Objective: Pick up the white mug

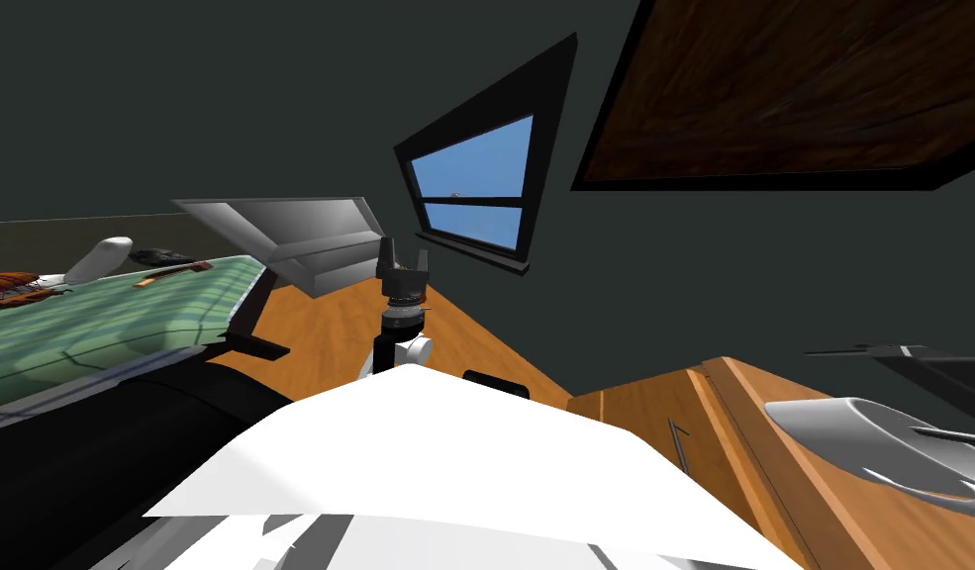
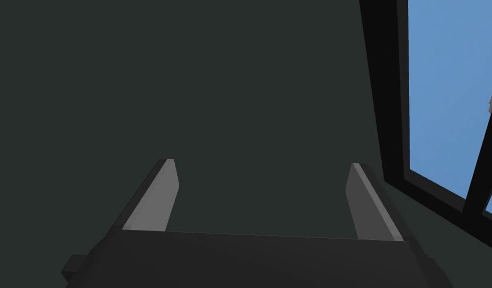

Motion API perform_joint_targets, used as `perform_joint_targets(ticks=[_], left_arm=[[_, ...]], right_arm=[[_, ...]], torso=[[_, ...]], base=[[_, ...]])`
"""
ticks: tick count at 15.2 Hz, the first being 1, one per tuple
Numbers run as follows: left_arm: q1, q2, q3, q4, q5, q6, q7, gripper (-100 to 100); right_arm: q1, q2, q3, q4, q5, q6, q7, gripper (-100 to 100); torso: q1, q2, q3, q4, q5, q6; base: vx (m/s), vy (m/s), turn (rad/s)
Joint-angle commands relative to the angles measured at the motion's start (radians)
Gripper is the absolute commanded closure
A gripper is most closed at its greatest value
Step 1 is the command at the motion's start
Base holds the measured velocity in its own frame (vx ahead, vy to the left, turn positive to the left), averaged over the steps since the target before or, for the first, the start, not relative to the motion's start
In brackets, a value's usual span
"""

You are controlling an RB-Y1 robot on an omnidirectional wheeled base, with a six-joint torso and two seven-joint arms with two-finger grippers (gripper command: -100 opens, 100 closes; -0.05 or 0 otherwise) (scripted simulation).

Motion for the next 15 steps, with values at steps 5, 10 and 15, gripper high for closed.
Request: perform_joint_targets(ticks=[5, 10, 15], left_arm=[[0.000, 0.000, 0.000, 0.000, 0.000, 0.000, 0.000, 0], [0.000, 0.000, 0.000, 0.000, 0.000, 0.000, 0.000, 0], [0.000, 0.000, 0.000, 0.000, 0.000, 0.000, 0.000, 0]], right_arm=[[0.002, 0.006, 0.033, 0.062, 0.065, -0.121, 0.031, -100], [0.010, 0.013, 0.046, 0.088, 0.094, -0.210, 0.044, -100], [0.049, 0.033, 0.035, 0.074, 0.086, -0.161, 0.041, -100]], torso=[[-0.001, 0.000, 0.000, 0.000, 0.000, 0.000], [0.000, 0.000, 0.000, 0.000, 0.000, 0.000], [0.000, 0.004, 0.002, 0.001, 0.000, 0.000]], base=[[0.041, -0.008, 0.107], [0.038, -0.005, 0.060], [-0.008, 0.001, 0.024]])
